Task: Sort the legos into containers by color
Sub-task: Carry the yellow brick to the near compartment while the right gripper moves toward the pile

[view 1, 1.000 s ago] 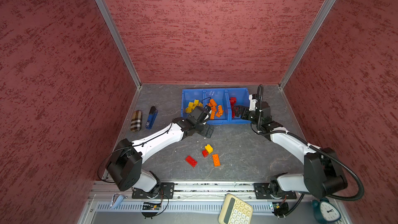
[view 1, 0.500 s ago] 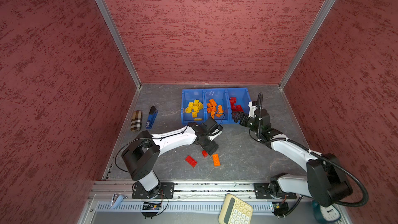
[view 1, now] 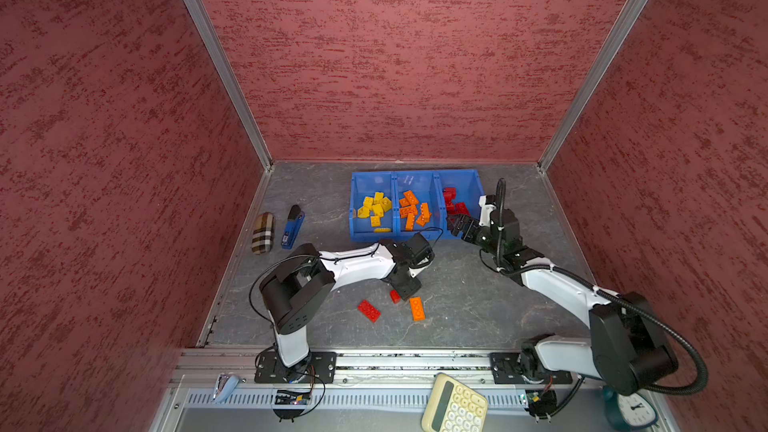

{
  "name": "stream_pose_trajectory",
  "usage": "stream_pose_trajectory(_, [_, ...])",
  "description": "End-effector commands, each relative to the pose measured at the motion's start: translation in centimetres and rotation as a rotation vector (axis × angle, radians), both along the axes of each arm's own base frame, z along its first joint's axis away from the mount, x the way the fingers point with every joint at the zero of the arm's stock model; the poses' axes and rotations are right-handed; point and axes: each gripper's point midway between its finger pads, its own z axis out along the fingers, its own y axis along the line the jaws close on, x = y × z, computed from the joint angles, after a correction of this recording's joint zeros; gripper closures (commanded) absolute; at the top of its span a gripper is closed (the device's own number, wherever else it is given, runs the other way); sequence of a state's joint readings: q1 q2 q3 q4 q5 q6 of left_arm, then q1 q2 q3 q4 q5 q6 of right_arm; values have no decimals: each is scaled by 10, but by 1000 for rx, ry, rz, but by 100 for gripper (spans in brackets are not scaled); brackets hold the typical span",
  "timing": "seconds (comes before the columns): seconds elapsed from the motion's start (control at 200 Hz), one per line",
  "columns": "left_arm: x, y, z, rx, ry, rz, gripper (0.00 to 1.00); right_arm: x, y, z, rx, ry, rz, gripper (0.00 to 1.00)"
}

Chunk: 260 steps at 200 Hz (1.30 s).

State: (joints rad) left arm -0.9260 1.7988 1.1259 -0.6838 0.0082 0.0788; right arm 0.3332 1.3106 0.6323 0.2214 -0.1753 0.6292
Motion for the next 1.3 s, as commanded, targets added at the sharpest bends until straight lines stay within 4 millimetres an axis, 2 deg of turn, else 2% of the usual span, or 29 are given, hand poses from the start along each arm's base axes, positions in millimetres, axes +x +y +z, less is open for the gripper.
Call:
stream_pose_trajectory(0.0, [5, -1, -7, 24, -16, -1, 39, 7, 6, 19, 32, -52, 3, 1])
stream_pose_trajectory(0.19, [5, -2, -11, 10, -8, 4, 49, 6, 6, 18, 28, -46, 4, 1])
stream_pose_trajectory(0.306, [8, -2, -6, -11, -20, 19, 55, 5, 7, 18, 18, -51, 12, 1])
stream_pose_trajectory(0.496, [20, -3, 17, -89, -49, 60, 62, 2, 17, 20, 3, -60, 48, 1])
stream_pose_trajectory(0.626, [37, -2, 45, -172, -96, 114, 63, -4, 26, 16, -23, -47, 81, 1])
stream_pose_trajectory(0.827, [71, 19, 76, -272, -143, 249, 64, -34, 41, -17, -111, 87, 158, 1])
stream_pose_trajectory(0.982, [111, 35, 108, -364, -257, 391, 64, -66, 53, -48, -201, 215, 220, 1])
stream_pose_trajectory(1.092, [145, 56, 128, -412, -381, 536, 64, -86, 60, -64, -241, 299, 271, 1])
stream_pose_trajectory(1.172, [166, 72, 136, -419, -447, 635, 64, -97, 66, -70, -279, 333, 313, 1])
stream_pose_trajectory(1.297, [192, 96, 137, -369, -515, 789, 64, -115, 75, -75, -321, 378, 373, 1])
